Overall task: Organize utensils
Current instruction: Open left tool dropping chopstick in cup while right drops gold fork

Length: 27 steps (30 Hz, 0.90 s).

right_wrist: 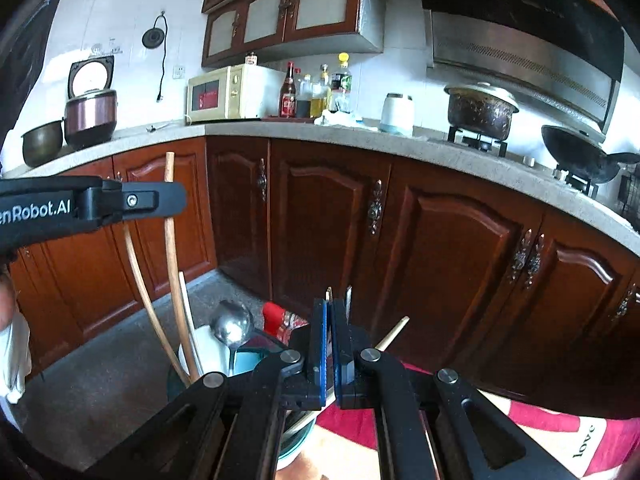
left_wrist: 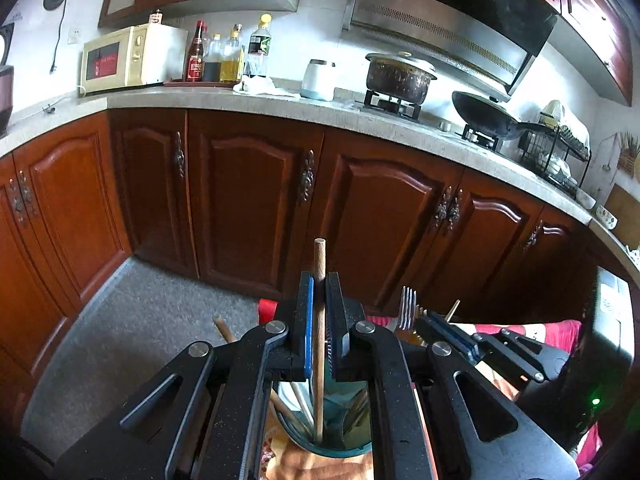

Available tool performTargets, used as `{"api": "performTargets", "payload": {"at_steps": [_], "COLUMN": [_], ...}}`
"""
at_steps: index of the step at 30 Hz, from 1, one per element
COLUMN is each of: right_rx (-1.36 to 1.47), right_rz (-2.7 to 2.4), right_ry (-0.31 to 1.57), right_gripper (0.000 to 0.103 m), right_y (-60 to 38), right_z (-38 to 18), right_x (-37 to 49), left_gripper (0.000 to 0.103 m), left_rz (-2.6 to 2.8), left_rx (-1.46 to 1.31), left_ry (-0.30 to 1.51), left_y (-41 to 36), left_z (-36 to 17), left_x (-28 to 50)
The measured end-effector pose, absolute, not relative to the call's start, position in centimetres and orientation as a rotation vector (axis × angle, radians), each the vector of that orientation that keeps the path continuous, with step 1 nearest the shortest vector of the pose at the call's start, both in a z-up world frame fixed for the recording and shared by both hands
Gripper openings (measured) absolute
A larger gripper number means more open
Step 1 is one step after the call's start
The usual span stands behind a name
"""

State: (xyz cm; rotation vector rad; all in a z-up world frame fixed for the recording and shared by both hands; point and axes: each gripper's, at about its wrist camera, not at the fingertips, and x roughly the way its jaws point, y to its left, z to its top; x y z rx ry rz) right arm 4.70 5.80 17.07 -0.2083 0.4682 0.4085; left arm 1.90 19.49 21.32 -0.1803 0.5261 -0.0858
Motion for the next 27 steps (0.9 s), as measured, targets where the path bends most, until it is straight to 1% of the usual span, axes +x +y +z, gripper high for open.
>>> {"api": "performTargets", "payload": {"at_steps": [14,19,21,22,24,26,27], "right_rx": [-0.166,-0.054,-0.009,0.008,0.023,0.007,-0.007], "right_rz": [0.465,0.49,0.514,0.525,0.543,0.542,0.535], "right_ry": [0.618,0.673,0.685,0.686,0.678,0.663,0.655], "right_gripper": [0.002,0.002,0.005,0.007,0.02,0.03,0.031], "right_y": [5.8,4.1,3.5,3.2,2.9,2.9,2.9], "right_z": [12.4,12.1,12.2,12.3,12.5,12.8,12.9], "right_x": [4.8,5.5,5.5,5.4,5.0,4.3,4.0], "left_gripper": [0.005,0.005,0.005,0.006,0.013,0.032,0.036], "left_rz": [-0.097,-0.092,-0.09,-0.092,-0.096,-0.1,-0.103], "left_rx": [-0.176,-0.171,-0.173,-0.173,-0.175,-0.178,-0.182], "left_ry": [0.543,0.56,0.567,0.571,0.576,0.577,0.575], "left_y": [18.2,17.9,17.8,17.8,17.7,17.7,17.7], "left_z": [19.9,19.8,19.7,19.7,19.6,19.6,19.6], "left_x": [1.7,1.8,1.9,1.9,1.9,1.8,1.6]}}
